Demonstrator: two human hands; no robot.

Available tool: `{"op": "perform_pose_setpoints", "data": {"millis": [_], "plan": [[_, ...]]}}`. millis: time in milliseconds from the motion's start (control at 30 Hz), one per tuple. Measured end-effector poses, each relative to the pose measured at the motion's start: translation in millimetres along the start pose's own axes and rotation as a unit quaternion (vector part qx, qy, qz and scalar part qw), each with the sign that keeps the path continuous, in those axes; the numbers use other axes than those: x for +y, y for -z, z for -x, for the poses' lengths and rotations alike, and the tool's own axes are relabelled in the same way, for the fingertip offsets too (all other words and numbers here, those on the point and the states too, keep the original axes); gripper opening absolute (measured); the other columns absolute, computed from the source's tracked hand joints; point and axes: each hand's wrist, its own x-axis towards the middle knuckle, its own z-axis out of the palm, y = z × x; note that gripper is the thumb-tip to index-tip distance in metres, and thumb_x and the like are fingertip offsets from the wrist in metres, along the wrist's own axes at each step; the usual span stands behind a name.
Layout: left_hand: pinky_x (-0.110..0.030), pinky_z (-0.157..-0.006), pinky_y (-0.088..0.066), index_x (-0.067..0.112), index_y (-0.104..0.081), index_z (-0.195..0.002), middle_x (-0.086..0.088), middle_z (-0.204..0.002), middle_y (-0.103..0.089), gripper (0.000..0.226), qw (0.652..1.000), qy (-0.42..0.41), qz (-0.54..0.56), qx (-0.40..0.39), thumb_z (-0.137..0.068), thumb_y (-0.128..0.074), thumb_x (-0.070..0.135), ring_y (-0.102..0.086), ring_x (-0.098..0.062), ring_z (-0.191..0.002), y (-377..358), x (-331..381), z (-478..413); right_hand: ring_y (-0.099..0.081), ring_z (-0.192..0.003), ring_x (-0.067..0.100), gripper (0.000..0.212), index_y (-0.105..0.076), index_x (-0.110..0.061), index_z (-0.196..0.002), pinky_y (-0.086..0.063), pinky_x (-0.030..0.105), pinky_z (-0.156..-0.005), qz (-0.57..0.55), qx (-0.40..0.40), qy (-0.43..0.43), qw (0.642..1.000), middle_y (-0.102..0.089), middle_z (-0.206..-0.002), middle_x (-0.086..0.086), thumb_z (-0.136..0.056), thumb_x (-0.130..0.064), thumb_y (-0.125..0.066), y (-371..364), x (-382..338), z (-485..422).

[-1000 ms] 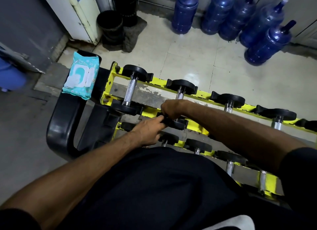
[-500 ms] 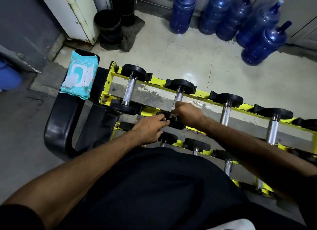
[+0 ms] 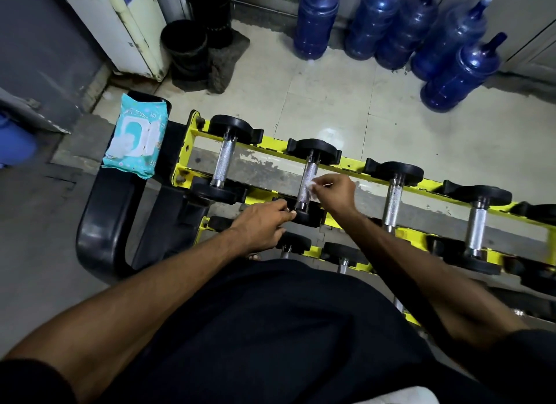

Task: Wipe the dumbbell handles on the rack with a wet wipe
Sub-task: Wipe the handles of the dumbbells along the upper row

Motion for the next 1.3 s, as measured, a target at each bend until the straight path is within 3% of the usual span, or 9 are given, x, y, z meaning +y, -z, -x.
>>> {"op": "perform_pose_setpoints", "data": {"millis": [100, 267, 467, 633, 733, 867, 1033, 1167, 1300], "plan": [[-0.038, -0.088, -0.051, 0.023, -0.052, -0.142, 0.002, -0.12, -0.051, 0.049, 1.0, 0.005, 0.006, 0.0, -0.094, -0.059, 0.03, -0.057, -0.019, -0.106, 0.1, 1.1, 0.3, -0.073, -0.071, 0.019, 0.012, -0.073, -0.011, -0.079, -0.062, 0.043, -0.071, -0.111, 0.02, -0.087, 0.99, -0.074, -0.076, 0.005, -0.075, -0.008, -0.084, -3.8, 5.0, -4.6], [-0.04, -0.086, -0.052, 0.025, -0.055, -0.138, 0.003, -0.117, -0.052, 0.046, 1.0, 0.013, 0.007, 0.0, -0.093, -0.058, 0.03, -0.057, -0.019, -0.105, 0.9, 0.8, -0.2, -0.073, -0.074, 0.036, 0.021, -0.064, -0.002, -0.085, -0.061, 0.052, -0.07, -0.125, -0.089, -0.164, 0.974, -0.071, -0.087, 0.024, -0.074, 0.006, -0.08, 6.5, 6.2, 11.9], [-0.043, -0.083, -0.053, 0.024, -0.059, -0.134, 0.004, -0.112, -0.053, 0.042, 0.999, 0.031, 0.023, 0.004, -0.092, -0.057, 0.028, -0.057, -0.017, -0.102, 3.4, 5.4, -3.4, -0.074, -0.081, 0.032, 0.015, -0.074, -0.01, -0.072, -0.061, 0.052, -0.074, -0.2, 0.012, -0.244, 0.949, -0.075, -0.082, 0.013, -0.074, 0.004, -0.079, -8.1, 12.4, -14.7], [-0.039, -0.08, -0.054, 0.025, -0.063, -0.129, 0.006, -0.106, -0.055, 0.039, 0.999, 0.032, 0.03, 0.012, -0.091, -0.057, 0.028, -0.058, -0.016, -0.097, 4.8, 3.2, -3.6, -0.073, -0.085, 0.034, 0.009, -0.073, 0.003, -0.09, -0.06, 0.052, -0.08, -0.128, -0.113, -0.261, 0.95, -0.073, -0.088, 0.02, -0.086, 0.001, -0.066, 3.3, 16.1, -2.1], [-0.037, -0.079, -0.053, 0.025, -0.062, -0.131, 0.006, -0.107, -0.054, 0.039, 0.999, 0.036, 0.038, 0.007, -0.092, -0.057, 0.027, -0.057, -0.014, -0.097, 5.2, 4.4, -4.1, -0.073, -0.085, 0.032, 0.007, -0.068, 0.009, -0.088, -0.061, 0.044, -0.079, -0.228, -0.078, -0.276, 0.93, -0.071, -0.092, 0.022, -0.082, 0.009, -0.068, 9.1, 2.6, -12.1], [-0.038, -0.078, -0.052, 0.025, -0.062, -0.131, 0.006, -0.106, -0.053, 0.039, 0.998, 0.039, 0.049, 0.006, -0.092, -0.057, 0.026, -0.056, -0.014, -0.097, 5.4, 5.2, -4.0, -0.071, -0.078, 0.034, 0.016, -0.071, 0.008, -0.08, -0.062, 0.044, -0.073, -0.279, -0.01, -0.265, 0.923, -0.071, -0.088, 0.023, -0.069, 0.019, -0.072, 3.6, -1.1, -14.5], [-0.038, -0.076, -0.054, 0.023, -0.065, -0.127, 0.007, -0.103, -0.054, 0.036, 0.997, 0.04, 0.07, 0.008, -0.092, -0.059, 0.023, -0.057, -0.013, -0.094, 6.2, 3.0, -4.8, -0.07, -0.083, 0.031, 0.016, -0.067, 0.011, -0.087, -0.059, 0.051, -0.082, -0.173, -0.109, -0.246, 0.947, -0.07, -0.096, 0.027, -0.075, 0.008, -0.077, 7.1, 20.1, -4.5], [-0.04, -0.075, -0.055, 0.02, -0.067, -0.125, 0.006, -0.1, -0.054, 0.034, 0.996, 0.042, 0.078, 0.008, -0.092, -0.058, 0.021, -0.057, -0.015, -0.092, 8.0, 3.7, -7.3, -0.07, -0.085, 0.031, 0.02, -0.066, -0.005, -0.078, -0.061, 0.04, -0.076, -0.307, 0.012, -0.24, 0.921, -0.069, -0.09, 0.017, -0.076, 0.012, -0.075, 4.0, 0.3, -17.8], [-0.039, -0.073, -0.055, 0.022, -0.068, -0.125, 0.007, -0.099, -0.053, 0.036, 0.996, 0.046, 0.078, 0.004, -0.091, -0.057, 0.022, -0.057, -0.015, -0.09, 7.9, 1.2, -8.3, -0.07, -0.08, 0.015, 0.015, -0.075, -0.011, -0.084, -0.059, 0.031, -0.071, -0.064, -0.023, 0.007, 0.998, -0.072, -0.087, 0.004, -0.075, -0.002, -0.081, 0.8, -0.1, -0.3]]}}
